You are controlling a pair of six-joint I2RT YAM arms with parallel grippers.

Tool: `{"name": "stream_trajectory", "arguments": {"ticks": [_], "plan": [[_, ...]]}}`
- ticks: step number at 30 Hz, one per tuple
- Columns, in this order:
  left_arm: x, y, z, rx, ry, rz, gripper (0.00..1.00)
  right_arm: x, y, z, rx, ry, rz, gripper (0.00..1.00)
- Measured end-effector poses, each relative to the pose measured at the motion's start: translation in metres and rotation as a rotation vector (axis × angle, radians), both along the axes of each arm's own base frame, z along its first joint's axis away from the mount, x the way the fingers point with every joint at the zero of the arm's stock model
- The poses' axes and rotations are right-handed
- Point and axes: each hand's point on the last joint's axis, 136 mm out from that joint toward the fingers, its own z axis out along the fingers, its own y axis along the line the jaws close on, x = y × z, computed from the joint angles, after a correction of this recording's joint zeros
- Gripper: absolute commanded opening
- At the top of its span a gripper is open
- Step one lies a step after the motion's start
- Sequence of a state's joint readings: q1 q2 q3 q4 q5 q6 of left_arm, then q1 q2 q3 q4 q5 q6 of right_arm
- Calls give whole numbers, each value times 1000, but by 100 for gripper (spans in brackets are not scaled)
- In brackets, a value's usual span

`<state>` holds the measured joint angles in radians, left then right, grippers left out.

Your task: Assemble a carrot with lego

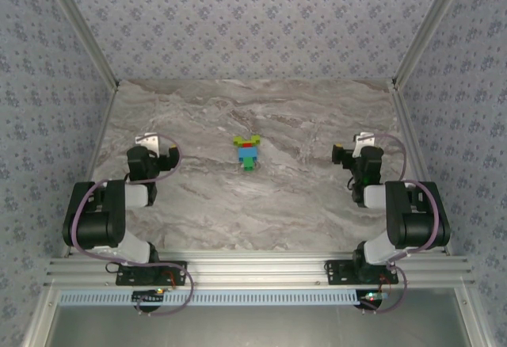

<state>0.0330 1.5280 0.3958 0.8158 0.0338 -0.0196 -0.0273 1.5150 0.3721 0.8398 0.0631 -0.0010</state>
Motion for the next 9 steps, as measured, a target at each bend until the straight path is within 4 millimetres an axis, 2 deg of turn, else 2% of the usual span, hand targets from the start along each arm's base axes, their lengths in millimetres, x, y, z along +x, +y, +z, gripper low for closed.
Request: {"name": "stream_trajectory", "arguments": {"ticks": [9], "plan": [[-1,-1,-1,-2,6,-3,98,-1,2,-4,-1,16,16,100]]}}
